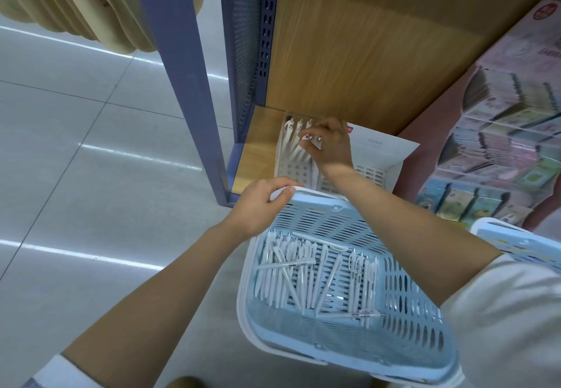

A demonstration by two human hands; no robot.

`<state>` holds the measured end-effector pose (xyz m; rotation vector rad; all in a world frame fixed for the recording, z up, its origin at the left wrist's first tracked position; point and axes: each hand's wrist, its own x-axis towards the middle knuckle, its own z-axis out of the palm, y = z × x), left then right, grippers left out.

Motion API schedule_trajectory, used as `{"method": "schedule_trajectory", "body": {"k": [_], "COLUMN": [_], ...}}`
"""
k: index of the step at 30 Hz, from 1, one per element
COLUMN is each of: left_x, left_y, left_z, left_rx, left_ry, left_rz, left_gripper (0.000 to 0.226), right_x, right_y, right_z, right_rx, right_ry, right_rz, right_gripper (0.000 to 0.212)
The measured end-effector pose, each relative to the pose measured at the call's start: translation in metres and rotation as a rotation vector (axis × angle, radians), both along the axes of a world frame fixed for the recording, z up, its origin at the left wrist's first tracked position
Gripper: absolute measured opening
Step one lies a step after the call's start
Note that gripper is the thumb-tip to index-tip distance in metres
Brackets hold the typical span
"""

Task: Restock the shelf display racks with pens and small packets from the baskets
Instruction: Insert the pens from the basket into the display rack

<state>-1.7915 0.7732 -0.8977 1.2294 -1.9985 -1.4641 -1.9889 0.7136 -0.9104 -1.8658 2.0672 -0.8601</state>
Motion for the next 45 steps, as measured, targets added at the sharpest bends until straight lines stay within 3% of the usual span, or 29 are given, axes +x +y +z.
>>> {"method": "schedule_trajectory", "body": {"k": [6,12,17,20,23,28,32,34,36,38,41,45], "left_x": [0.0,0.0,0.004,0.008,0.016,0.024,0.023,0.022,0.022,0.022,0.023,0.022], "left_y": [0.0,0.006,0.021,0.025,0.028,0.038,0.039,0.039,0.038,0.038,0.038,0.038], "left_z": [0.005,0.018,0.015,0.015,0.01,0.002,-0.001,-0.002,-0.002,-0.003,-0.003,-0.002], "left_rx": [-0.057,-0.248,-0.426,-0.515,-0.565,-0.612,-0.605,-0.602,-0.596,-0.594,-0.588,-0.586], "left_ry": [-0.056,-0.105,-0.245,-0.301,-0.334,-0.311,-0.282,-0.259,-0.238,-0.222,-0.208,-0.211], "left_rz": [-0.026,-0.072,-0.248,-0.279,-0.32,-0.269,-0.255,-0.244,-0.234,-0.23,-0.223,-0.211], "left_gripper": [0.03,0.035,0.056,0.062,0.065,0.064,0.062,0.061,0.06,0.059,0.057,0.057], "right_x": [0.012,0.009,-0.002,0.006,0.011,0.014,0.025,0.034,0.041,0.044,0.042,0.045], "right_y": [-0.009,0.008,0.044,0.085,0.128,0.17,0.179,0.18,0.181,0.183,0.187,0.186], "right_z": [0.013,0.017,0.06,0.079,0.063,-0.021,-0.069,-0.078,-0.081,-0.084,-0.084,-0.083], "right_rx": [0.168,0.063,-0.062,0.021,0.158,0.606,0.774,0.786,0.753,0.664,0.599,0.595], "right_ry": [0.136,-0.073,-0.261,-0.274,-0.256,-0.22,-0.231,-0.286,-0.465,-0.587,-0.479,-0.44], "right_rz": [-0.03,-0.026,0.157,0.334,0.453,0.301,-0.193,-0.271,-0.295,-0.342,-0.429,-0.092], "right_gripper": [0.012,0.041,0.02,0.015,0.026,0.018,0.056,0.066,0.072,0.068,0.061,0.026]}}
